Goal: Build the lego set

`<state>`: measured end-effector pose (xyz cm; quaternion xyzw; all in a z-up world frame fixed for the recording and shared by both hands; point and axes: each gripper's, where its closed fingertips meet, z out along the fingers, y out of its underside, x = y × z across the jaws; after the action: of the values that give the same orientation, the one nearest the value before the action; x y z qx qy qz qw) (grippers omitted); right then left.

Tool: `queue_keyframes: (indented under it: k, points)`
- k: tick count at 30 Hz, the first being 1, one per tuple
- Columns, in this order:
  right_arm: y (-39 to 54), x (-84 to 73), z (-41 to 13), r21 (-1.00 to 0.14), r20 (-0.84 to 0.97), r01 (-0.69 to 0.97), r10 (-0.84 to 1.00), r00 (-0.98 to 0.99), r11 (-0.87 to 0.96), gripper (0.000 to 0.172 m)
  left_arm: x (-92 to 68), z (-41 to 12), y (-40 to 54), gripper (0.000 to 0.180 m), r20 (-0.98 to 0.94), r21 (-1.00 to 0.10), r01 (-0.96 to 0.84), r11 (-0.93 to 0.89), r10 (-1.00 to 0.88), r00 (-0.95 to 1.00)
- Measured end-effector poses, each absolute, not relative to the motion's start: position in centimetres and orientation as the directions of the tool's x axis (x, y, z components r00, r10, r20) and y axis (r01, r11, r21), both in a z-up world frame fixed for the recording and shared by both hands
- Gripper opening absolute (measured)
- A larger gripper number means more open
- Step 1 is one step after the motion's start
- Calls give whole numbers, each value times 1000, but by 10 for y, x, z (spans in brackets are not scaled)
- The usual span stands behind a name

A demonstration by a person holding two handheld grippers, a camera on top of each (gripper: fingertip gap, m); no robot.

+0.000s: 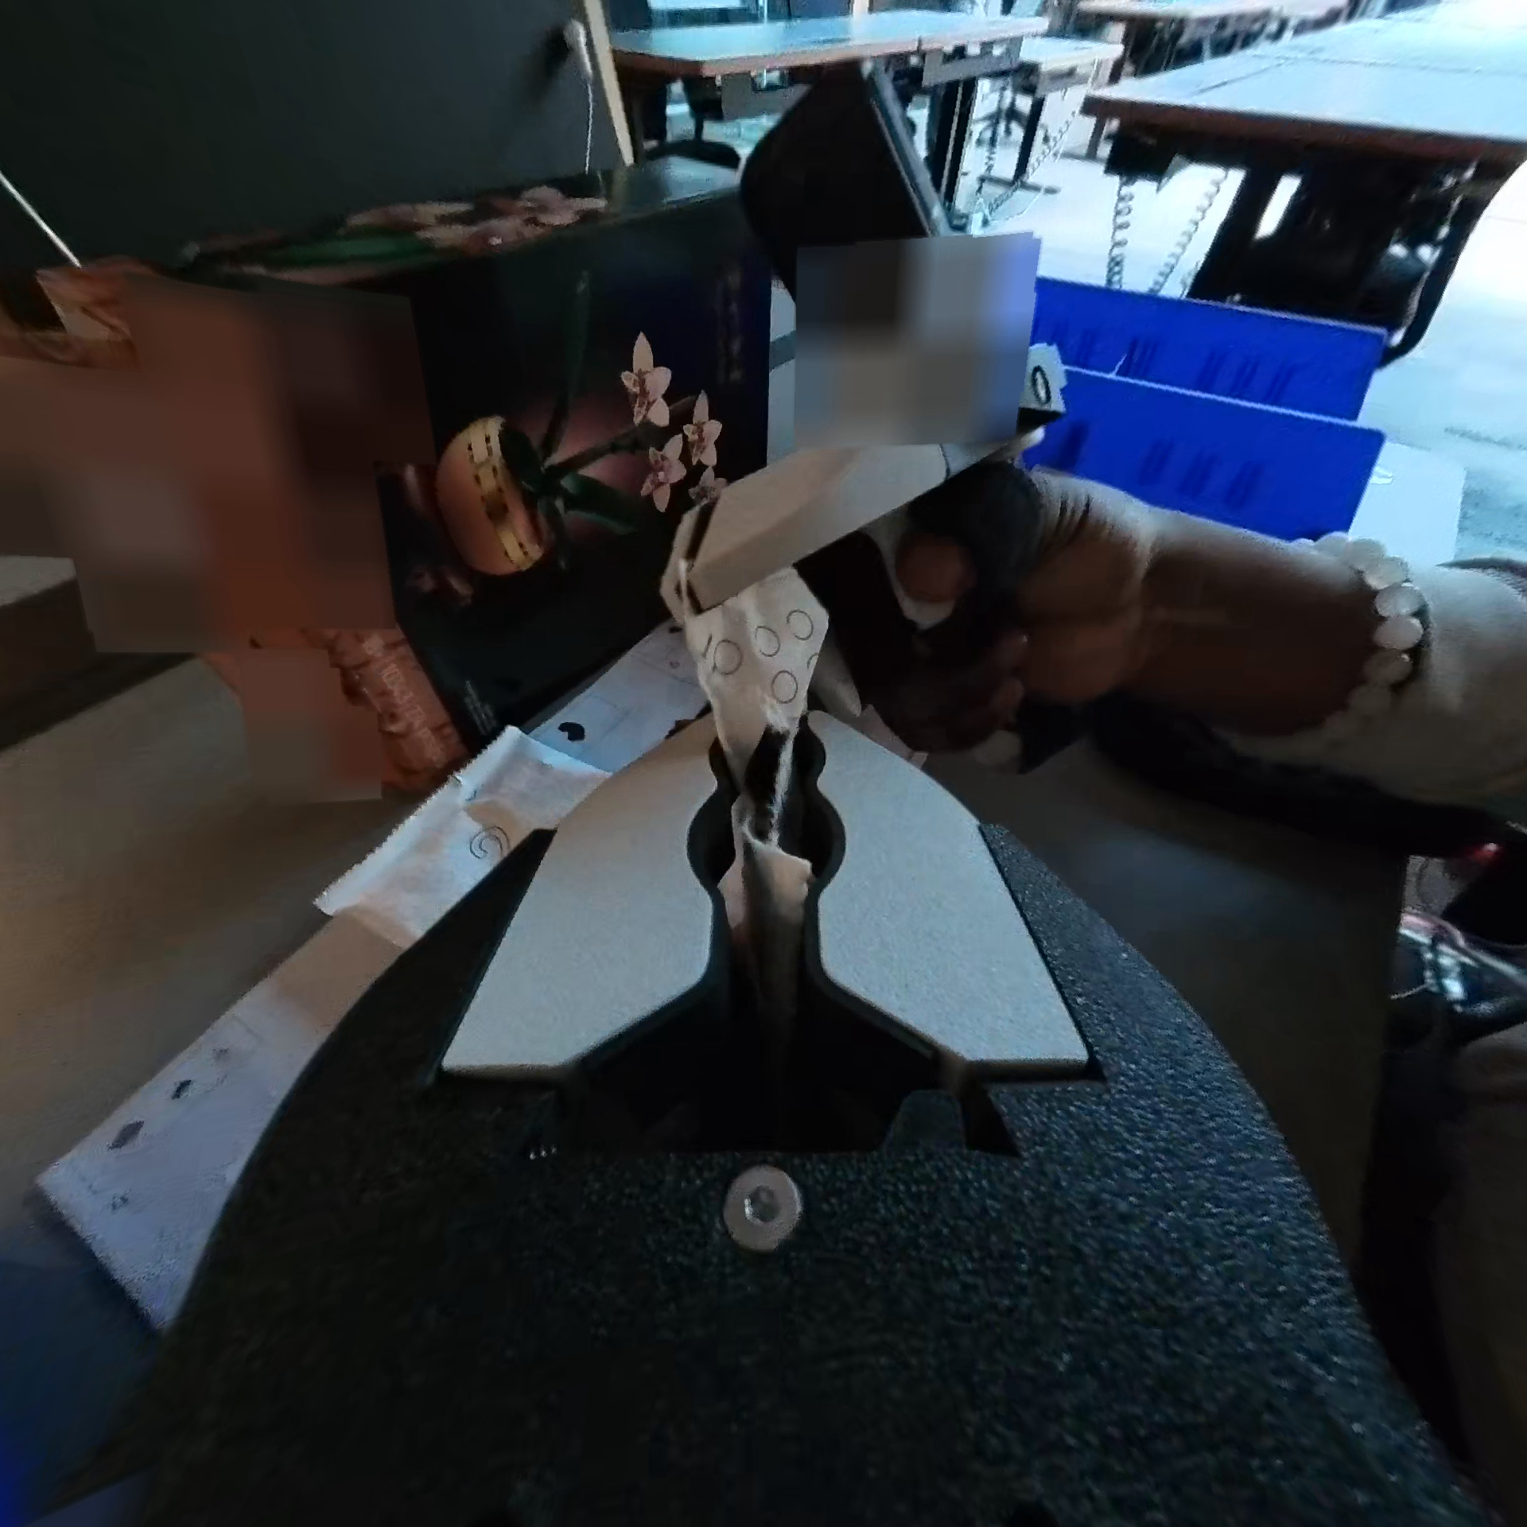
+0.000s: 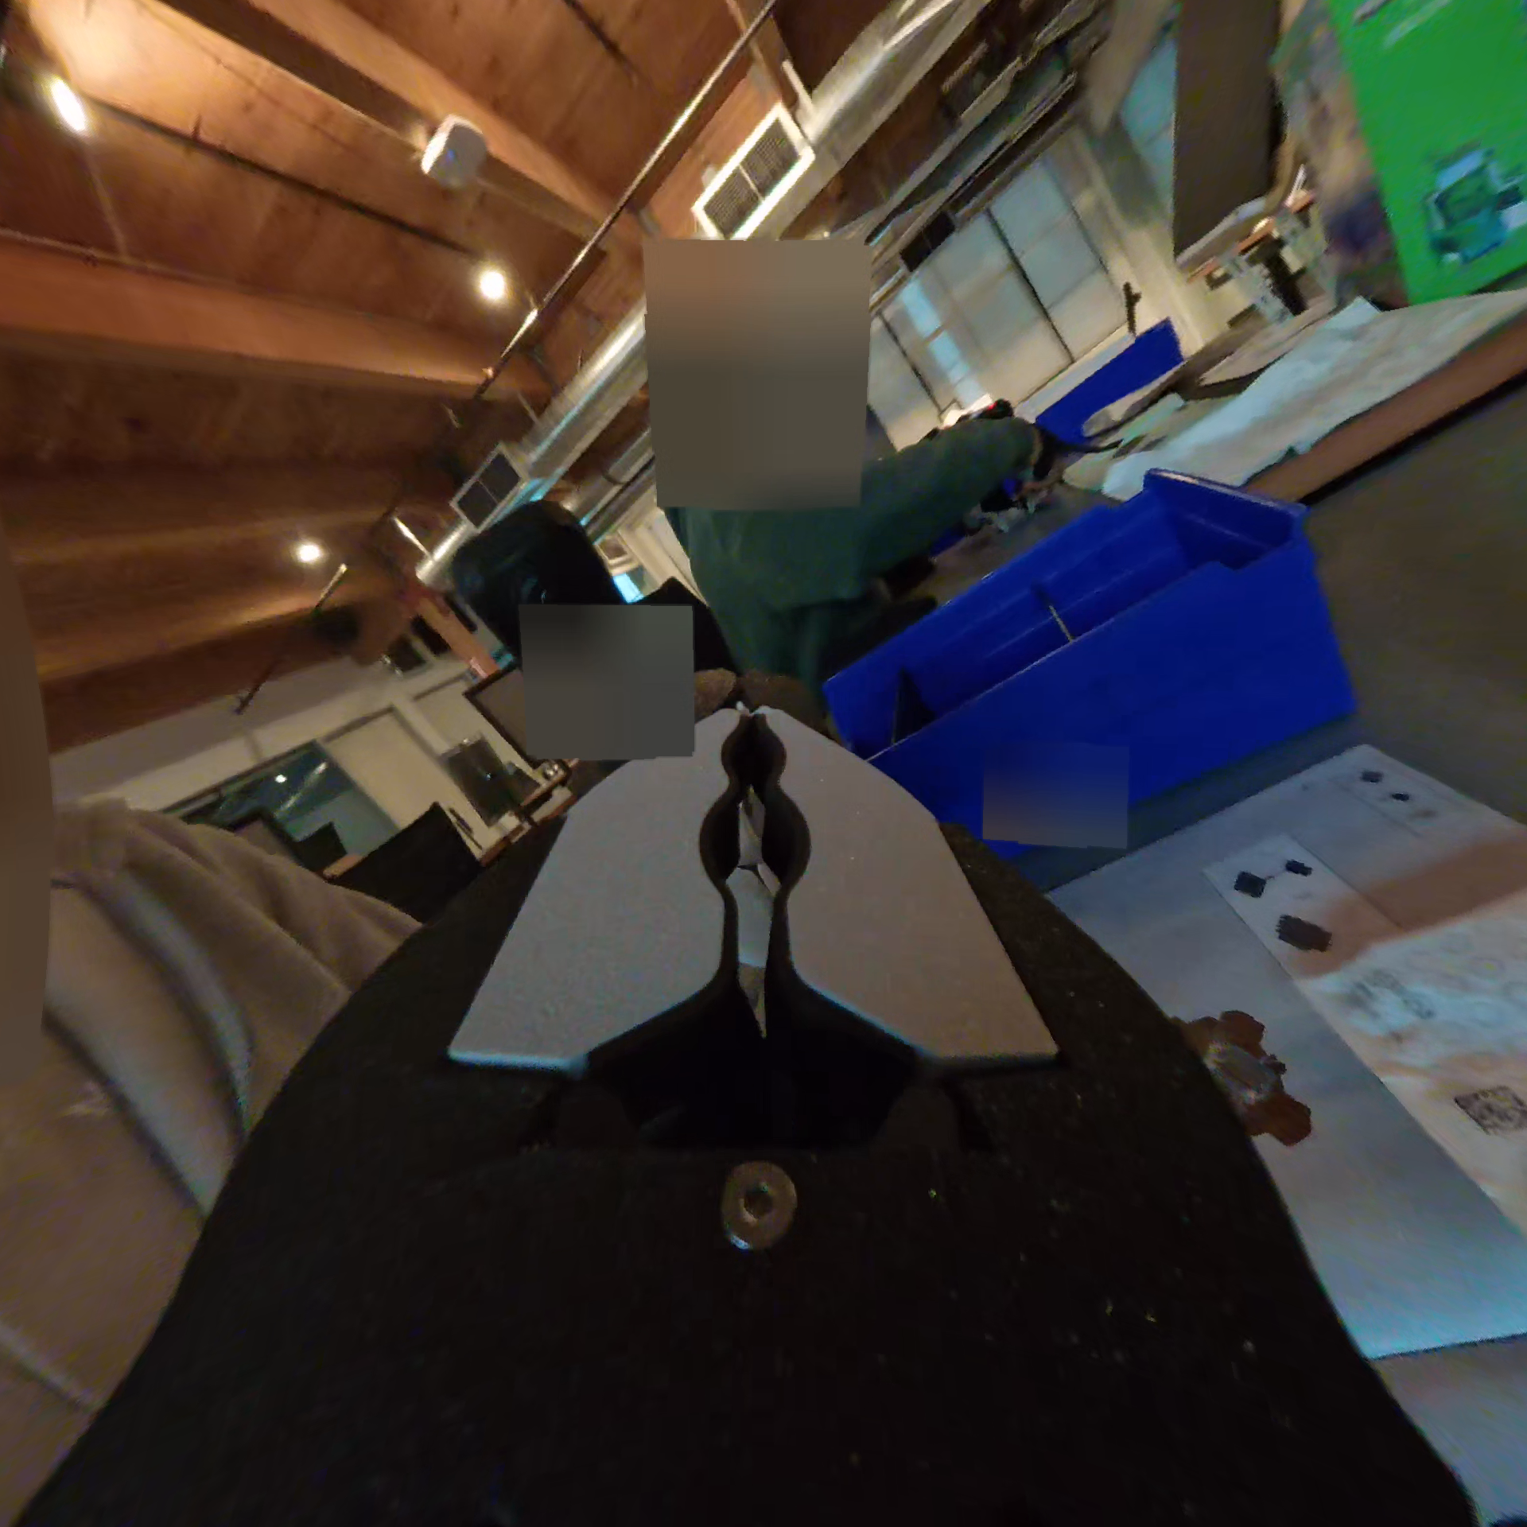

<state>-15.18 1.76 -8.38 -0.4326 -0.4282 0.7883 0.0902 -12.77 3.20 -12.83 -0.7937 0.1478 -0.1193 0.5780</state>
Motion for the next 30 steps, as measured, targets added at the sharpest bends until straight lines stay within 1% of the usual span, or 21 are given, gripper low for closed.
queue_keyframes:
  k: [3,4,6,7,8,9,10,12,16,20,23,27,30]
  points:
    - [21,-152,-82,-710,-626,196,479,-616,-676,0,-128,-130,31,11,82,-959,-29,-283,-372,925]
    - [24,-150,-78,-672,-640,179,441,-630,-719,0,-128,-128,30,11,118,-963,13,-271,-374,920]
    - [41,-146,-67,-549,-669,126,345,-659,-826,0,-127,-124,26,11,179,-966,88,-241,-386,905]
    - [41,-146,-71,-573,-664,130,365,-653,-809,0,-127,-122,24,11,197,-965,110,-236,-387,901]
    - [41,-148,-76,-610,-659,129,410,-631,-782,0,-127,-126,24,11,177,-964,83,-252,-380,908]
    - [41,-148,-76,-620,-660,142,414,-627,-772,0,-127,-129,23,11,157,-965,60,-256,-379,912]
    - [41,-147,-75,-629,-655,142,423,-626,-764,0,-127,-128,23,11,171,-965,74,-253,-386,906]
    - [46,-149,-77,-668,-641,120,486,-595,-735,0,-129,-125,21,11,182,-964,83,-252,-399,899]
    - [46,-149,-82,-684,-636,126,502,-586,-719,0,-127,-129,18,11,137,-960,17,-278,-416,899]
    - [40,-145,-81,-709,-609,142,499,-617,-691,0,-129,-133,18,11,108,-964,-5,-266,-406,908]
    - [36,-144,-82,-784,-544,128,572,-614,-608,0,-127,-136,18,11,106,-963,-7,-271,-402,909]
    - [22,-145,-79,-868,-453,157,621,-640,-472,0,-131,-139,16,11,46,-956,-69,-286,-378,925]
    - [19,-151,-78,-911,-394,165,676,-623,-379,0,-137,-136,12,11,11,-950,-98,-296,-347,938]
